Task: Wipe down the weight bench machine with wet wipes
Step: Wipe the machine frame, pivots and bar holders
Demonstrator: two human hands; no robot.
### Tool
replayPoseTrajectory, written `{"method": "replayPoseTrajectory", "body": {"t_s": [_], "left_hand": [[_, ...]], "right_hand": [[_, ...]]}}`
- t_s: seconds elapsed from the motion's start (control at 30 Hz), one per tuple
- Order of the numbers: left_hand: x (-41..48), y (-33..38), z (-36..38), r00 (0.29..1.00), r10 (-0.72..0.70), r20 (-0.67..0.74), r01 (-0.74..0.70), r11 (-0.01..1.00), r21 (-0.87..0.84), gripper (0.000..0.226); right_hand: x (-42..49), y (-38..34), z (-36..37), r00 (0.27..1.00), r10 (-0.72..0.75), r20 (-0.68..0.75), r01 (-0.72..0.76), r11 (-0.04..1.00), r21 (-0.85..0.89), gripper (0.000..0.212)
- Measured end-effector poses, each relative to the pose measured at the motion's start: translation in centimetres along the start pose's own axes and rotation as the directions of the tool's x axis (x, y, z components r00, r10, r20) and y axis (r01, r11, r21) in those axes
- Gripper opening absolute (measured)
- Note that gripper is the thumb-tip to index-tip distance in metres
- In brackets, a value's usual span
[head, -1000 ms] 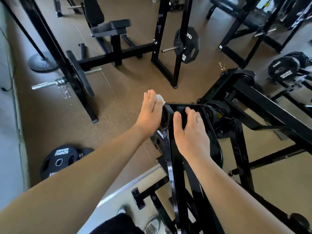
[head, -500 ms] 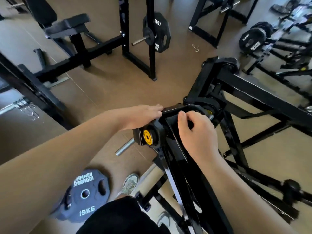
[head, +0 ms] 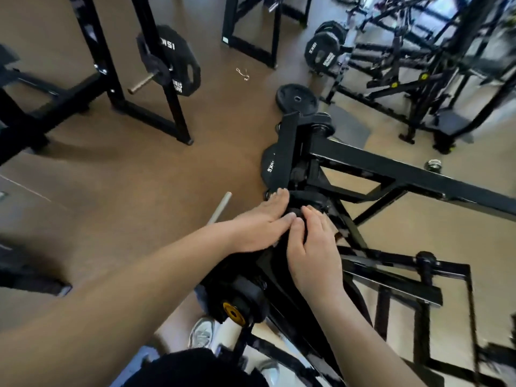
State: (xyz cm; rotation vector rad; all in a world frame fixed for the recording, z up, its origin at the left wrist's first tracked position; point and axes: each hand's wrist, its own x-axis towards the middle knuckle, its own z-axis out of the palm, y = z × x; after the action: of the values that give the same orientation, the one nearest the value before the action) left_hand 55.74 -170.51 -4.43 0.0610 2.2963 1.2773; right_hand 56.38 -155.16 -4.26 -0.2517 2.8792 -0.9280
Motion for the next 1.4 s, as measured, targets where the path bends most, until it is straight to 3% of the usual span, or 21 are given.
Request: {"method": "replayPoseTrajectory", "body": {"t_s": [0.17,0.3,0.37,0.47,0.6,0.7,0.87,0.97,1.07,1.17,1.23,1.33,1.4], "left_hand": [[-4.1,-2.0,-0.6,0.998,0.016,0.054,0.003,0.940,-0.340,0.057],[-3.6,-3.1,-1.3,0.995,0.004,-0.095,-0.051,0.866,-0.498,0.058],[-3.0,-3.3,-1.1,0.985,-0.008,-0.175,-0.075,0.882,-0.466,0.059],[-2.6,-4.0,-0.3,0.956,-0.064,-0.287,-0.002,0.975,-0.222,0.054],[-2.0,-2.9,-0.1,0.984,-0.077,-0.159,0.083,0.996,0.030,0.058],[-0.5,-1.7,-0.3,0.991,-0.134,-0.015,0.135,0.991,0.014,0.064],[-0.7,-2.4,-0.3,0.993,-0.114,0.011,0.114,0.993,0.042,0.065],[-3.2,-3.3,0.0,0.999,-0.048,-0.014,0.047,0.997,-0.062,0.056],[-5.3,-4.2,-0.8,0.989,-0.092,-0.117,0.057,0.959,-0.277,0.040],[-4.2,-4.7,-2.2,0.925,-0.209,-0.318,0.072,0.917,-0.393,0.052],[-2.6,-3.9,-2.8,0.867,-0.219,-0.448,0.045,0.929,-0.367,0.045],[-0.3,-0.9,-3.8,0.815,-0.077,-0.574,-0.112,0.952,-0.286,0.036],[2.0,0.1,-4.5,0.712,0.030,-0.701,-0.191,0.970,-0.152,0.038]], "right_hand": [[0.4,0.0,0.2,0.998,0.023,0.051,-0.021,0.999,-0.046,0.053],[0.4,0.1,0.2,0.999,0.024,0.042,-0.024,1.000,-0.012,0.053],[0.3,0.1,0.1,0.999,0.025,0.040,-0.025,1.000,-0.001,0.052],[0.2,0.2,0.1,0.999,0.026,0.040,-0.026,1.000,0.011,0.052],[0.4,0.3,0.3,0.999,0.035,0.039,-0.035,0.999,0.008,0.053],[0.5,0.4,0.3,0.999,0.042,0.035,-0.042,0.999,0.001,0.052],[0.3,0.4,0.4,0.999,0.030,0.033,-0.030,0.999,0.009,0.051],[0.3,0.5,0.4,0.999,0.022,0.042,-0.023,1.000,0.020,0.052],[0.3,0.4,0.2,0.999,0.015,0.041,-0.015,1.000,-0.002,0.051],[1.9,0.3,-0.6,0.999,-0.031,-0.022,0.030,0.999,-0.025,0.041],[3.7,0.5,-1.4,0.996,-0.042,-0.078,0.042,0.999,0.009,0.040],[6.8,0.7,-2.4,0.976,-0.122,-0.179,0.110,0.991,-0.077,0.048],[9.3,0.4,-2.8,0.967,-0.175,-0.187,0.139,0.972,-0.190,0.054]]}}
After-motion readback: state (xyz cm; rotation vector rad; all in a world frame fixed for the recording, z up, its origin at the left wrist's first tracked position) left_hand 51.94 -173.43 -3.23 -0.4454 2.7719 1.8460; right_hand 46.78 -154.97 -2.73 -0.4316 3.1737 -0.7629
